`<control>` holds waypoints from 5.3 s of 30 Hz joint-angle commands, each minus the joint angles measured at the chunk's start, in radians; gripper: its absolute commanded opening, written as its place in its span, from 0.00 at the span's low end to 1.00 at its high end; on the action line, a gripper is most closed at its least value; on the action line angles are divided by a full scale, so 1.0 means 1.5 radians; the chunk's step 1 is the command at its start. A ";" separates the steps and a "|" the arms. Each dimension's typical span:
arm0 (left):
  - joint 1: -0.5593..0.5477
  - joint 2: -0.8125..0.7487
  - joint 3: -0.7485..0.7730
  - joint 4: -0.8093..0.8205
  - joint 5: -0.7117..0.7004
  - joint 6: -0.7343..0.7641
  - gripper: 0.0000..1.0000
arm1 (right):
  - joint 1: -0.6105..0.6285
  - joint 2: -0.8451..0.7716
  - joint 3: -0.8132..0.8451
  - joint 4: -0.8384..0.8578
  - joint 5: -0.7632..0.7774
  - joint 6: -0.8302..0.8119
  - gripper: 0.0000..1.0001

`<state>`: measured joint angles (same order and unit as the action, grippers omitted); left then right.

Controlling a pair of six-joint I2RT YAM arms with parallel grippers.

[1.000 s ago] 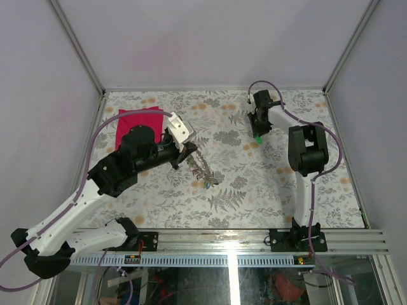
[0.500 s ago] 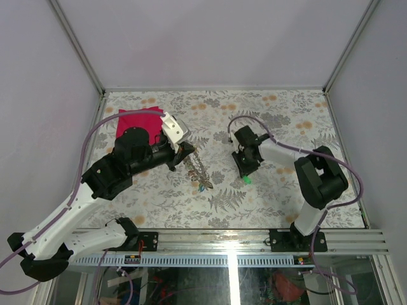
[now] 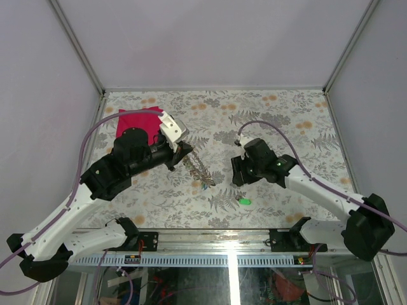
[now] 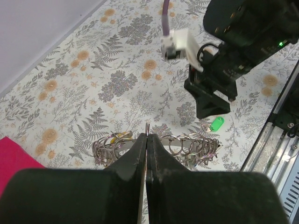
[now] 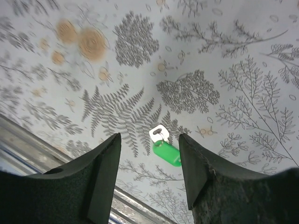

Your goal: Put the keys on the keyring

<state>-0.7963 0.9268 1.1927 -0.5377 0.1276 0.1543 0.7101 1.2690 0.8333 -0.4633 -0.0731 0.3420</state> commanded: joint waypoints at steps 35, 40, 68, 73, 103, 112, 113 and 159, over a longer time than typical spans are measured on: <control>0.002 0.001 0.038 0.035 0.012 -0.038 0.00 | -0.119 0.157 -0.099 0.094 -0.266 -0.025 0.46; 0.002 0.000 0.036 0.035 0.012 -0.037 0.00 | -0.119 0.169 -0.103 0.105 -0.268 -0.023 0.43; 0.002 -0.004 0.035 0.032 0.003 -0.036 0.00 | -0.119 0.198 -0.070 0.093 -0.264 -0.046 0.34; 0.002 -0.002 0.031 0.036 0.006 -0.038 0.00 | -0.119 0.198 -0.071 0.089 -0.260 -0.045 0.33; 0.002 -0.012 0.025 0.037 0.004 -0.040 0.00 | -0.085 0.074 -0.036 0.046 -0.193 -0.031 0.11; 0.002 -0.008 0.024 0.044 0.012 -0.040 0.00 | -0.054 0.037 -0.077 0.022 -0.188 -0.007 0.41; 0.002 -0.006 0.025 0.045 0.014 -0.041 0.00 | -0.053 0.040 -0.079 0.026 -0.190 -0.005 0.42; 0.002 -0.009 0.021 0.042 0.007 -0.045 0.00 | 0.088 0.095 -0.029 0.028 -0.022 0.020 0.32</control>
<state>-0.7967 0.9318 1.1995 -0.5400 0.1413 0.0971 0.8215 1.4387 0.7387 -0.4099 -0.1436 0.3668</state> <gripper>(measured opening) 0.011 0.326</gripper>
